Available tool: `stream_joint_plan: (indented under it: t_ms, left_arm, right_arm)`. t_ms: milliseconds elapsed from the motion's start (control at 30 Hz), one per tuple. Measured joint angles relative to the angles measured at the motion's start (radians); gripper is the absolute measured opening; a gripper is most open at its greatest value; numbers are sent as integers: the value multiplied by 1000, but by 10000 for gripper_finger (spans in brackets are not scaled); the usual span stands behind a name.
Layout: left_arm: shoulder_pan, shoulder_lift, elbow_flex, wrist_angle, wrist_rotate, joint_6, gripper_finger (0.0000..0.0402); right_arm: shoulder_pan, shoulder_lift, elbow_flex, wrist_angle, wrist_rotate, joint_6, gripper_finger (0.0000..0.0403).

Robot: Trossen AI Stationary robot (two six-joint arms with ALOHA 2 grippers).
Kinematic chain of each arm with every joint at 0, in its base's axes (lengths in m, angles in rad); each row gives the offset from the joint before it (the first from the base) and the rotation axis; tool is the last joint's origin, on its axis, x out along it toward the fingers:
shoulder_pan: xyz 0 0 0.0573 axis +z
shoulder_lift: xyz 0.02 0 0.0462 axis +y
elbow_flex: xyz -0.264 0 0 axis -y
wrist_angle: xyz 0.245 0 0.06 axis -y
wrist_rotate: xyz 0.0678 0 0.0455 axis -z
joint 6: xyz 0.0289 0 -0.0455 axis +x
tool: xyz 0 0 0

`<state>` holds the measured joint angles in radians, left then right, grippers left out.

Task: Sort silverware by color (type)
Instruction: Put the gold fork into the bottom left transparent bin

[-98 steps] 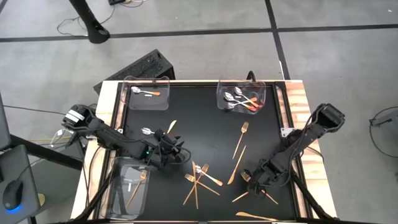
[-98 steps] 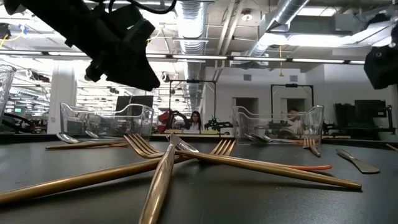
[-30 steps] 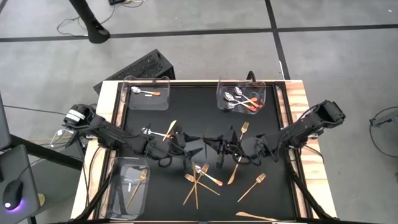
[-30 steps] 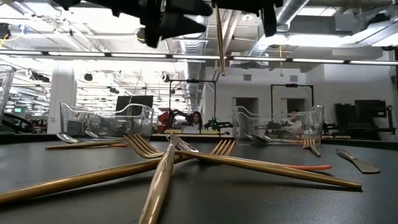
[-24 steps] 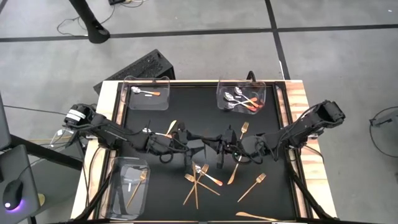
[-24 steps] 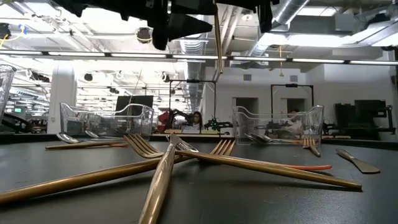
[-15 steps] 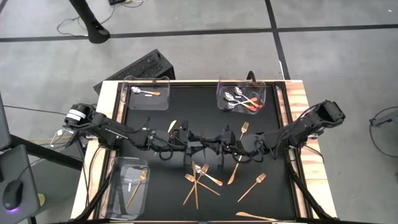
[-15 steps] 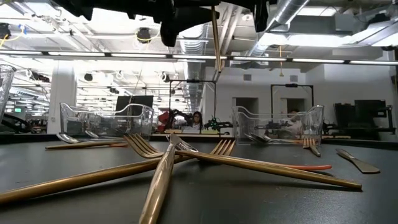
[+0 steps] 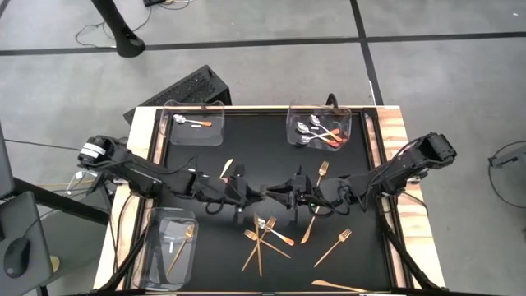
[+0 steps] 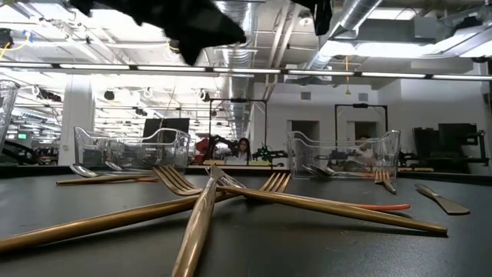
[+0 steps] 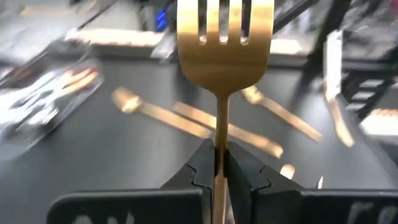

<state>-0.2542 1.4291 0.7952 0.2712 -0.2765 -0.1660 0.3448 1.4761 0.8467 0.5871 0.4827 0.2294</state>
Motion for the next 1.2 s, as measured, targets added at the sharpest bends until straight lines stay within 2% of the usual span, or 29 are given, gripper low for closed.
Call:
stream_joint_plan:
  t_ms: [100, 200, 300, 367, 467, 533, 600, 767, 867, 1000, 1100, 1200]
  left_arm:
    - [-48, -109, 3, -235, -107, -111, 3]
    - [-116, -215, 28, -544, -170, -296, 3]
    - [-198, -315, 74, -802, -156, -509, 2]
    - [-253, -367, 100, -949, -109, -647, 2]
    - [-332, -417, 130, -1098, -41, -835, 5]
    - [-386, -444, 146, -1166, -11, -929, 6]
    - [-437, -451, 148, -1243, 22, -1028, 5]
    - [-561, -411, 146, -1417, 145, -1266, 4]
    - [-613, -376, 146, -1472, 169, -1367, 9]
    - [-655, -326, 141, -1468, 170, -1427, 13]
    - [-669, -284, 119, -1464, 188, -1440, 15]
    - [-670, -250, 96, -1467, 195, -1438, 29]
  right_arm:
    - [13, -4, 0, -27, 49, 9, 104]
    - [21, -7, 0, -80, 120, 52, 108]
    - [8, 0, 0, -148, 149, 80, 108]
    - [-19, 13, 0, -187, 143, 133, 108]
    - [-88, 19, -1, -266, 60, 252, 108]
    - [-136, 18, 0, -310, -26, 314, 109]
    - [-168, 18, -1, -359, -68, 351, 109]
    - [-184, 18, 3, -360, -96, 327, 108]
    - [-190, 19, 3, -365, -97, 323, 108]
    - [-181, 81, 14, -388, -137, 347, 108]
    - [-136, 186, 47, -426, -222, 395, 108]
    - [-74, 297, 106, -546, -269, 454, 108]
